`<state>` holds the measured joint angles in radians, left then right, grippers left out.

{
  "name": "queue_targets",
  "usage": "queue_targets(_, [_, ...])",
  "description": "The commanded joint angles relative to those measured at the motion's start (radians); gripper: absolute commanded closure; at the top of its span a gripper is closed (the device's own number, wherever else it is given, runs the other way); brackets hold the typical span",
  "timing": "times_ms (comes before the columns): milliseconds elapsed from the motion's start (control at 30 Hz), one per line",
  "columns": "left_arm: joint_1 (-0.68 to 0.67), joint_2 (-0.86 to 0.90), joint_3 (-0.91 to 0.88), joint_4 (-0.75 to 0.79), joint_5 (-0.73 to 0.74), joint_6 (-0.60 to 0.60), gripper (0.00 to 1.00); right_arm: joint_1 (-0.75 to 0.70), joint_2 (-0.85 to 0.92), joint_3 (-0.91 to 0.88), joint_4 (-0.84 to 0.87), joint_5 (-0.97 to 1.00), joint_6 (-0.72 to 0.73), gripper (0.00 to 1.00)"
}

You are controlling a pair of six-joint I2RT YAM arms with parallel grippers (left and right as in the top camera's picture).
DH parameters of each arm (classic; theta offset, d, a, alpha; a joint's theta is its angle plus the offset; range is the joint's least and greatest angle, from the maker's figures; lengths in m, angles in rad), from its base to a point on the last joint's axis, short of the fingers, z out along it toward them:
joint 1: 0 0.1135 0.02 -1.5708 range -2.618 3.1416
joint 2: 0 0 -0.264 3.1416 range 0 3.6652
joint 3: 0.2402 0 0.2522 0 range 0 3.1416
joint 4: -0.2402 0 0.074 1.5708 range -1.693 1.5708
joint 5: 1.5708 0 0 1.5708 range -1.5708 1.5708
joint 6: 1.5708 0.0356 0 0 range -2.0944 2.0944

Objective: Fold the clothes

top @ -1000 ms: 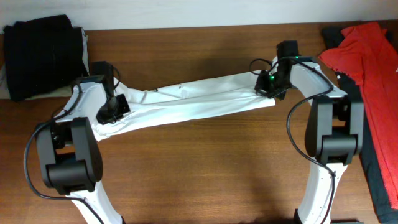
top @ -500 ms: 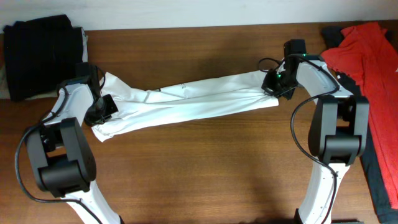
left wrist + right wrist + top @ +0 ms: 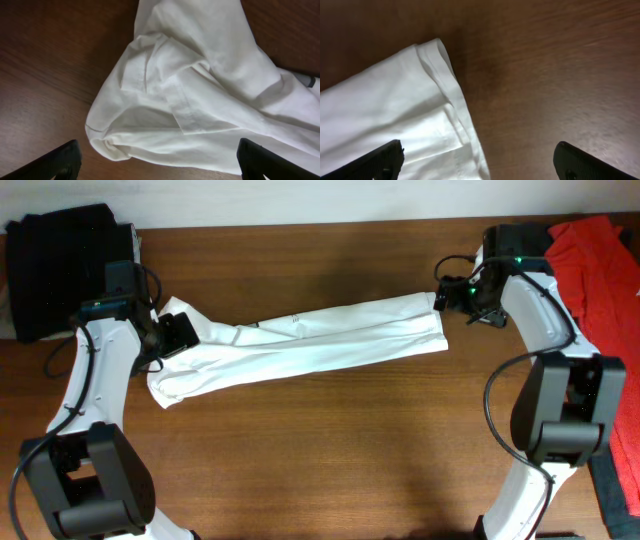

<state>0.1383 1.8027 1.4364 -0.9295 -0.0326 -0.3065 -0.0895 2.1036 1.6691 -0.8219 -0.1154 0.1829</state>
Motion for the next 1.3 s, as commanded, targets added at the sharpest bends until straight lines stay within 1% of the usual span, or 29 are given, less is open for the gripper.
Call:
queue_targets(0, [-0.001, 0.003, 0.003, -0.023, 0.019, 0.002, 0.01, -0.004, 0.098, 0.003, 0.025, -0.071, -0.106, 0.01])
queue_targets(133, [-0.001, 0.003, 0.003, -0.029, 0.019, 0.002, 0.01, -0.005, 0.112, 0.003, 0.034, -0.292, -0.269, 0.01])
queue_targets(267, [-0.001, 0.003, 0.003, -0.029, 0.019, 0.002, 0.01, -0.003, 0.129, 0.003, 0.032, -0.438, -0.28, 0.01])
queue_targets(333, [-0.001, 0.003, 0.003, -0.03, 0.019, 0.002, 0.01, -0.002, 0.145, 0.003, 0.01, -0.469, -0.28, 0.01])
queue_targets(367, [-0.001, 0.003, 0.003, -0.029, 0.019, 0.002, 0.01, -0.002, 0.155, 0.003, -0.004, -0.468, -0.28, 0.04])
queue_targets(400, [-0.001, 0.003, 0.003, -0.03, 0.019, 0.002, 0.01, -0.003, 0.159, 0.003, -0.005, -0.468, -0.28, 0.15])
queue_targets(467, [-0.001, 0.003, 0.003, -0.029, 0.019, 0.002, 0.01, -0.003, 0.16, 0.003, -0.005, -0.468, -0.276, 0.43])
queue_targets(500, [-0.001, 0.003, 0.003, -0.029, 0.019, 0.002, 0.01, -0.003, 0.16, 0.003, -0.002, -0.467, -0.276, 0.64])
queue_targets(533, [-0.001, 0.003, 0.003, -0.029, 0.019, 0.002, 0.01, -0.003, 0.16, 0.003, -0.001, -0.457, -0.276, 0.71])
queue_targets(567, [-0.001, 0.003, 0.003, -0.029, 0.019, 0.002, 0.01, -0.003, 0.16, 0.003, -0.001, -0.429, -0.27, 0.82])
queue_targets(600, [-0.001, 0.003, 0.003, -0.029, 0.019, 0.002, 0.01, -0.004, 0.158, 0.004, -0.002, -0.392, -0.236, 0.96])
queue_targets(667, [-0.001, 0.003, 0.003, -0.029, 0.019, 0.002, 0.01, -0.012, 0.158, 0.024, -0.032, -0.292, -0.154, 0.96])
queue_targets(800, [-0.001, 0.004, 0.003, -0.029, 0.019, 0.002, 0.01, -0.076, 0.102, 0.051, -0.116, -0.179, -0.017, 0.96])
queue_targets(867, [-0.001, 0.004, 0.003, -0.03, 0.019, 0.002, 0.01, -0.105, 0.046, 0.051, -0.166, -0.133, -0.009, 0.96])
queue_targets(967, [-0.001, 0.004, 0.003, -0.027, 0.019, 0.002, 0.01, -0.105, -0.047, 0.051, -0.231, -0.135, -0.014, 0.96])
queue_targets(1033, [-0.001, 0.004, 0.003, -0.026, 0.019, 0.001, 0.01, -0.079, -0.093, 0.051, -0.261, -0.138, -0.018, 0.96])
queue_targets(1100, [-0.001, 0.004, 0.003, -0.026, 0.019, 0.001, 0.01, -0.012, -0.124, 0.051, -0.274, -0.143, -0.016, 0.96])
queue_targets(1267, [-0.001, 0.004, 0.003, -0.027, 0.019, 0.001, 0.01, 0.17, -0.117, 0.05, -0.22, -0.142, 0.006, 0.96])
